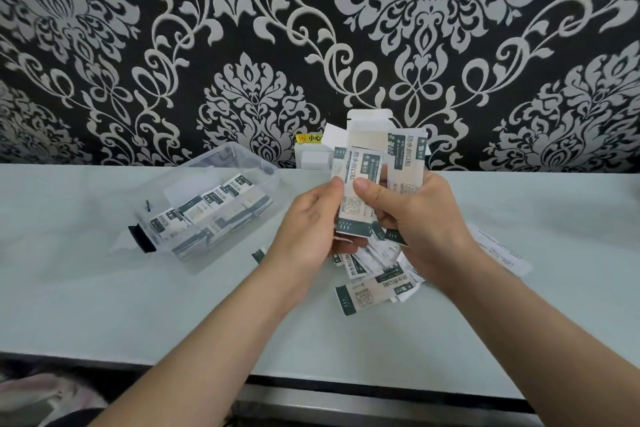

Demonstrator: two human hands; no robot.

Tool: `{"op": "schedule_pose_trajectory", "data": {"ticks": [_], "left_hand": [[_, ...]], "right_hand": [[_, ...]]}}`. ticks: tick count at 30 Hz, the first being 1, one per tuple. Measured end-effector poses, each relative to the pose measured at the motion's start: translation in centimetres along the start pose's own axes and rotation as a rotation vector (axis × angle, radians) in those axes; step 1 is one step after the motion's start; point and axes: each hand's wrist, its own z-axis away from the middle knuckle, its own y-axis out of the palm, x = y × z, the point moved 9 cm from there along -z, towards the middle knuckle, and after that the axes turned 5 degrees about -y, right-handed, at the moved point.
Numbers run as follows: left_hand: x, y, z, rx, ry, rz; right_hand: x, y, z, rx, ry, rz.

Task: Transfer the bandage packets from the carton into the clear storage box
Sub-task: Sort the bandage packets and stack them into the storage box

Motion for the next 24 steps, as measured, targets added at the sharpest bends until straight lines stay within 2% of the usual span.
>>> {"op": "schedule_pose_trajectory", "data": {"ticks": [3, 8, 12, 13, 15, 16, 20, 24], "left_hand": [[-0.5, 0.8, 0.3, 0.028, 0.111, -0.190], [-1.2, 1.4, 0.8, -0.002, 0.312, -0.509], [-1.8, 1.8, 1.5, -0.101, 0.445, -1.184], [-2.6, 1.3, 1.6, -0.168, 0.491, -1.246], [-4.6, 1.0, 2.6, -0.185, 0.628, -1.156], [-4.9, 1.3, 2.8, -0.120, 0.668, -1.112], [-1.6, 3.3, 2.4, 0.173, 0.528, -1.236], [-1.0, 3.7, 2.4, 0.200, 0.543, -1.183]], "right_hand": [[-0.6, 0.1, 0.0, -0.027, 0.026, -0.022], [-2.5, 1.3, 0.9, 0.008, 0.222, -0.094], [-3.5, 0.9, 1.3, -0.042, 0.308, 0.004], [-3.6, 0.7, 1.3, -0.051, 0.329, 0.018], [-3.5, 0.7, 1.4, -0.038, 0.365, 0.004], [-3.6, 0.9, 1.5, -0.010, 0.389, -0.025], [-4.8, 2.8, 2.3, 0.152, 0.417, -0.037], [-5.8, 2.8, 2.4, 0.165, 0.417, 0.043]]}}
